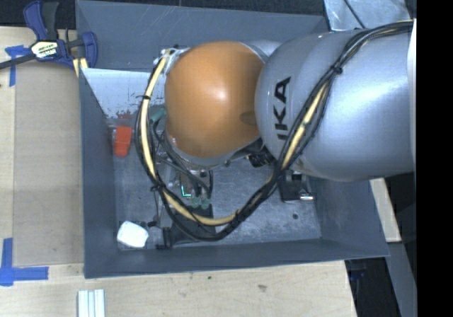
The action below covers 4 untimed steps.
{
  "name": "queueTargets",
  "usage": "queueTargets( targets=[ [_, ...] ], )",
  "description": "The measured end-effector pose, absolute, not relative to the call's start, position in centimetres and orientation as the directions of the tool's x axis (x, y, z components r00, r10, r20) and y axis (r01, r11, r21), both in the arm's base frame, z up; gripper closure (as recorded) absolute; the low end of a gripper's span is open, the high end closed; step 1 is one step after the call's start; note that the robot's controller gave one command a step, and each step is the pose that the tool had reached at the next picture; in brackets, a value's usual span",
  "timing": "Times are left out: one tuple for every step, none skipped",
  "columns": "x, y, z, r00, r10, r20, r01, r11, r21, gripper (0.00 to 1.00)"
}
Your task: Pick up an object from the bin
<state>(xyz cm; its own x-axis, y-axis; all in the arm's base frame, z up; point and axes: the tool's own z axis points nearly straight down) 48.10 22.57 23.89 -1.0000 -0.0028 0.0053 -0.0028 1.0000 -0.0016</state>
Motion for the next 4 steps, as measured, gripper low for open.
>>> queueTargets(
  targets=[
    [48.1, 18.0, 11.6, -1.0, -0.017, 0.006, -0.017, 1.0, -0.004, 0.0],
    [48.9, 10.4, 7.2, -0.866, -0.499, -0.006, -0.499, 0.866, -0.002, 0.0],
    [48.8, 10.6, 7.2, -0.866, -0.5, -0.004, -0.5, 0.866, 0.0, 1.0],
    [49.7, 12.1, 17.3, -0.863, -0.505, -0.011, -0.505, 0.863, -0.003, 1.0]
  ],
)
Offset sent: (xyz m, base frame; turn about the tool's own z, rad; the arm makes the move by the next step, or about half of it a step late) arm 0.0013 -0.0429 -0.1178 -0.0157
